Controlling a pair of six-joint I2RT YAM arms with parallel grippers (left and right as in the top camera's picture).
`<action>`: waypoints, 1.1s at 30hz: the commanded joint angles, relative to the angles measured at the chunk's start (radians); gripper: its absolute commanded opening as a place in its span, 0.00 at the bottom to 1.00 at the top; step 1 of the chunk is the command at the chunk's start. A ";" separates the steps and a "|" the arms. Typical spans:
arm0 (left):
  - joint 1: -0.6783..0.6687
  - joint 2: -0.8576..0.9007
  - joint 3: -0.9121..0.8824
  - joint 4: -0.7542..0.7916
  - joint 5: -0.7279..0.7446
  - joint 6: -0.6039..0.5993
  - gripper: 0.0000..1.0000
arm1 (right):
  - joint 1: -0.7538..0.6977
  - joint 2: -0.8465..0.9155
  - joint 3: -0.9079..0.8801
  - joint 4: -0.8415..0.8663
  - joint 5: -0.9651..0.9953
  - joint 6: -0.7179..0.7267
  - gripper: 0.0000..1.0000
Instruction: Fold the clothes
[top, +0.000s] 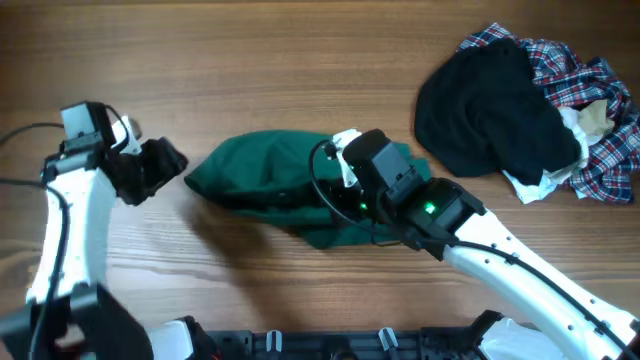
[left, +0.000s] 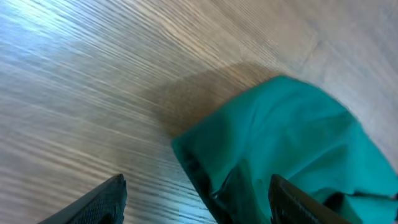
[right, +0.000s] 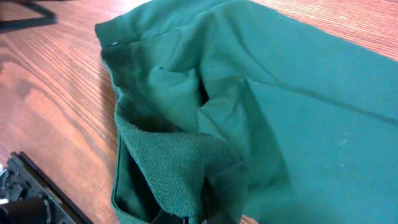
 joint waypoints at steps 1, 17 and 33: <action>-0.017 0.111 0.010 0.022 0.129 0.166 0.73 | -0.001 0.000 0.003 0.002 -0.039 -0.032 0.04; -0.115 0.180 0.010 0.144 0.120 0.232 0.70 | -0.001 0.000 0.003 0.006 -0.040 -0.050 0.04; -0.104 0.246 0.010 0.070 -0.045 0.230 0.55 | -0.005 0.000 0.003 0.029 -0.036 -0.050 0.04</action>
